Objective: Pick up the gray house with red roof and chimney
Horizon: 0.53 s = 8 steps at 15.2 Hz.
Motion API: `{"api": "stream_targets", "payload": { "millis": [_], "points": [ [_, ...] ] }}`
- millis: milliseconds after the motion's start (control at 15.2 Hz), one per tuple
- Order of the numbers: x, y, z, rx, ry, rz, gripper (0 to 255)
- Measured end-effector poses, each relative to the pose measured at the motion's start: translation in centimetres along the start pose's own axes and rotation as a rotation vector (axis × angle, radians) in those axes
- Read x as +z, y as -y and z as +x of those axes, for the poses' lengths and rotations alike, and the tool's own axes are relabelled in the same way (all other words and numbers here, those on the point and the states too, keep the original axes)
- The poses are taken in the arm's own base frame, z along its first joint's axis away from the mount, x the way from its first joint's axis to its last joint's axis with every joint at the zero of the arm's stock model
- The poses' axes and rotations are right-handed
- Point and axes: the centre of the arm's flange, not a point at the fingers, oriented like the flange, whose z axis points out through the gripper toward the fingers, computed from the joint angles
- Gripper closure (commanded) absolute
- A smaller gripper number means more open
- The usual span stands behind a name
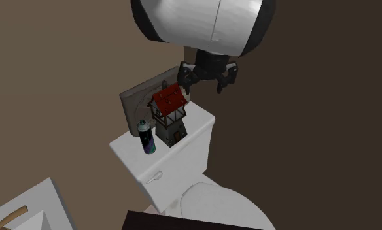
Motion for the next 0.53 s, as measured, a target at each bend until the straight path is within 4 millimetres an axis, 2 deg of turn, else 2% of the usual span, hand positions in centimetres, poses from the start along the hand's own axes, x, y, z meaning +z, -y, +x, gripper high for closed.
{"api": "stream_targets", "payload": {
  "millis": [264, 528],
  "points": [
    [3.7, 0.0, 3.0, -0.074, -0.054, 0.038, 0],
    [6.8, 0.8, 6.4, -0.148, -0.107, 0.078, 0]
  ]
}}
